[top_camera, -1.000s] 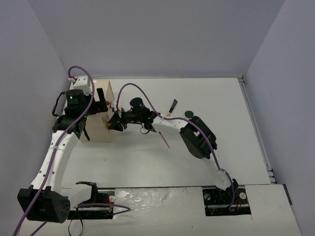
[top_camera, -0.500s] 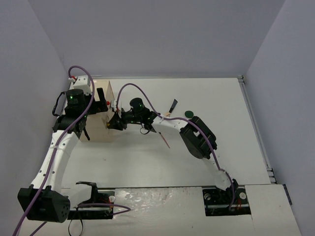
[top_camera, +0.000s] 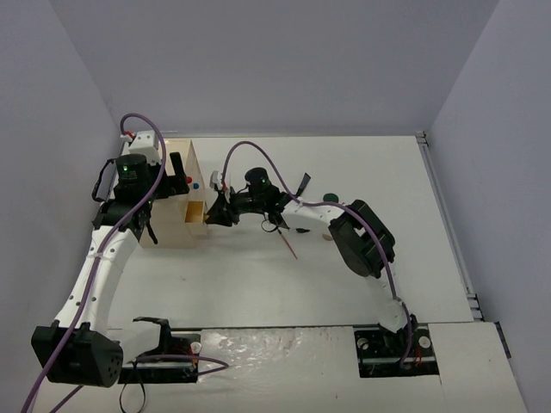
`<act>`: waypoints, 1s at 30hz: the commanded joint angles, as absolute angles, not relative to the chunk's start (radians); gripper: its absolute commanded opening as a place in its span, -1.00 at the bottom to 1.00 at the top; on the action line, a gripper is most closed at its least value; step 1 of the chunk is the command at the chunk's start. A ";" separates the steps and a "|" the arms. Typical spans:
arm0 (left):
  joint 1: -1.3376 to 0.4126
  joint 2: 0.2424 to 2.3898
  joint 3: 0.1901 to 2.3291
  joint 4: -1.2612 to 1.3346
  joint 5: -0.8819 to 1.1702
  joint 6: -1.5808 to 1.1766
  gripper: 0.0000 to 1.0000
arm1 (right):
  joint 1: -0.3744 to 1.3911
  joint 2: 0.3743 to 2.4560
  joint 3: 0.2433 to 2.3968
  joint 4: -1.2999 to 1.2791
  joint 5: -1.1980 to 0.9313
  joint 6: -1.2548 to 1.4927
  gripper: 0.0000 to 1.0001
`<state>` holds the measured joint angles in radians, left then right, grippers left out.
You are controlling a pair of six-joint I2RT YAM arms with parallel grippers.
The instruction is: Organize the makeup
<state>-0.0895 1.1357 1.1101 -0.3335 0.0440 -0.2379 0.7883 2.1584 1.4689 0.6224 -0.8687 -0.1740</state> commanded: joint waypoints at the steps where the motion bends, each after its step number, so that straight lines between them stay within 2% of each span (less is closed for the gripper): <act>1: -0.081 1.167 1.129 -0.413 0.059 -0.258 0.94 | 0.747 2.036 1.414 0.616 -0.884 -0.198 -1.00; 28: -0.081 1.169 1.129 -0.418 0.047 -0.246 0.94 | 0.639 1.876 1.244 0.488 -0.864 -0.264 -1.00; 30: -0.081 1.169 1.129 -0.419 0.048 -0.245 0.94 | 0.638 1.873 1.243 0.478 -0.857 -0.272 -0.95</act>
